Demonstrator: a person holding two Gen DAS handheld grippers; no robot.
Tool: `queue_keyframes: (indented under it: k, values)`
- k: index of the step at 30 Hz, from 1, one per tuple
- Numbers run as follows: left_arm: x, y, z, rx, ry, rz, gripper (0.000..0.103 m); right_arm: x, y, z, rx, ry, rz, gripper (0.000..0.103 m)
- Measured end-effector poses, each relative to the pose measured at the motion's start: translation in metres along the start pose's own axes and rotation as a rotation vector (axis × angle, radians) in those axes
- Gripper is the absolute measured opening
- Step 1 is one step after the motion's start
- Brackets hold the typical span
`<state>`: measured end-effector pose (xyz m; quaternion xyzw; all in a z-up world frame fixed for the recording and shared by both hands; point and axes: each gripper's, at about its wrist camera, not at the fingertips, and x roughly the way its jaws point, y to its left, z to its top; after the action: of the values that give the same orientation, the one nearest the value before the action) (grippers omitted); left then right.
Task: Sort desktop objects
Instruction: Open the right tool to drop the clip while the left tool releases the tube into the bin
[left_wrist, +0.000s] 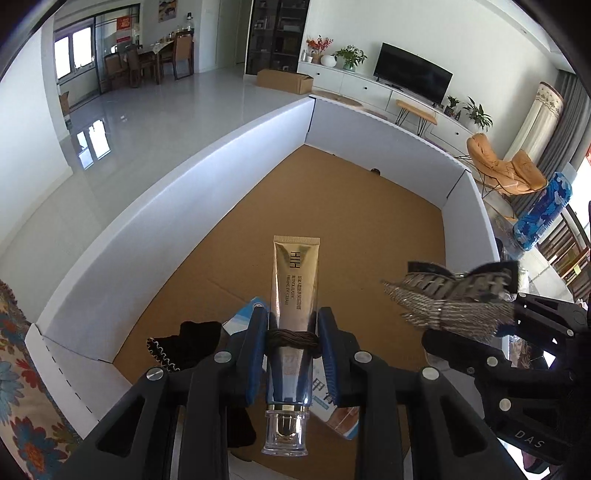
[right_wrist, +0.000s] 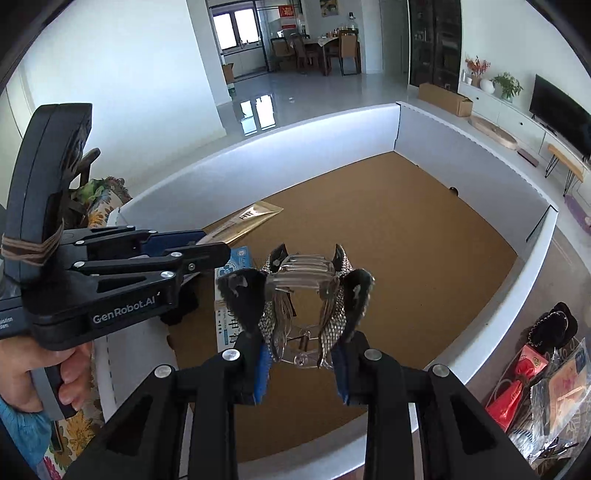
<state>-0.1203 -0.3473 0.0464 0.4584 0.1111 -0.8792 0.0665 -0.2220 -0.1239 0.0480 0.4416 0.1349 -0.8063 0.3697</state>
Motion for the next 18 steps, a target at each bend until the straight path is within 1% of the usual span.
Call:
queue_keyframes:
  k: [1,2,3,4,5,6,7,8,11,12,13,14,16,18]
  values:
    - [0.003,0.002,0.0,-0.004,0.009,0.017,0.029,0.0,-0.003,0.001,0.01,-0.008,-0.014,0.054]
    - [0.004,0.003,-0.001,-0.007,0.014,0.029,0.03,-0.003,-0.004,0.003,0.021,-0.031,-0.023,0.064]
    - [0.005,0.004,-0.001,-0.008,0.018,0.033,0.031,-0.008,-0.007,0.005,0.031,-0.059,-0.022,0.077]
    - [0.005,0.005,-0.002,-0.01,0.017,0.03,0.033,-0.014,-0.007,0.005,0.038,-0.082,-0.016,0.082]
    - [0.003,0.005,-0.004,-0.011,0.012,0.03,0.041,-0.019,-0.008,0.006,0.044,-0.098,-0.009,0.083]
    - [0.001,0.004,-0.005,-0.012,0.003,0.038,0.046,-0.024,-0.01,0.005,0.048,-0.112,-0.007,0.083]
    - [-0.003,0.003,-0.006,-0.012,-0.013,0.05,0.057,-0.031,-0.012,0.003,0.051,-0.131,-0.011,0.083]
    - [-0.009,0.0,-0.007,-0.011,-0.035,0.057,0.061,-0.04,-0.016,-0.002,0.055,-0.156,-0.019,0.083]
    - [-0.028,-0.014,-0.011,0.005,-0.092,0.056,0.062,-0.07,-0.034,-0.024,0.088,-0.247,-0.051,0.086]
    - [-0.034,-0.021,-0.013,0.016,-0.107,0.051,0.063,-0.081,-0.043,-0.036,0.108,-0.276,-0.07,0.09]
    - [-0.04,-0.028,-0.015,0.028,-0.12,0.047,0.063,-0.091,-0.053,-0.049,0.128,-0.299,-0.088,0.093]
    - [-0.045,-0.037,-0.018,0.043,-0.135,0.043,0.063,-0.1,-0.064,-0.064,0.149,-0.318,-0.11,0.093]
    - [-0.054,-0.058,-0.023,0.077,-0.154,0.024,0.064,-0.118,-0.086,-0.099,0.187,-0.33,-0.158,0.093]
    - [-0.06,-0.083,-0.031,0.118,-0.166,-0.003,0.064,-0.13,-0.109,-0.135,0.219,-0.318,-0.214,0.093]
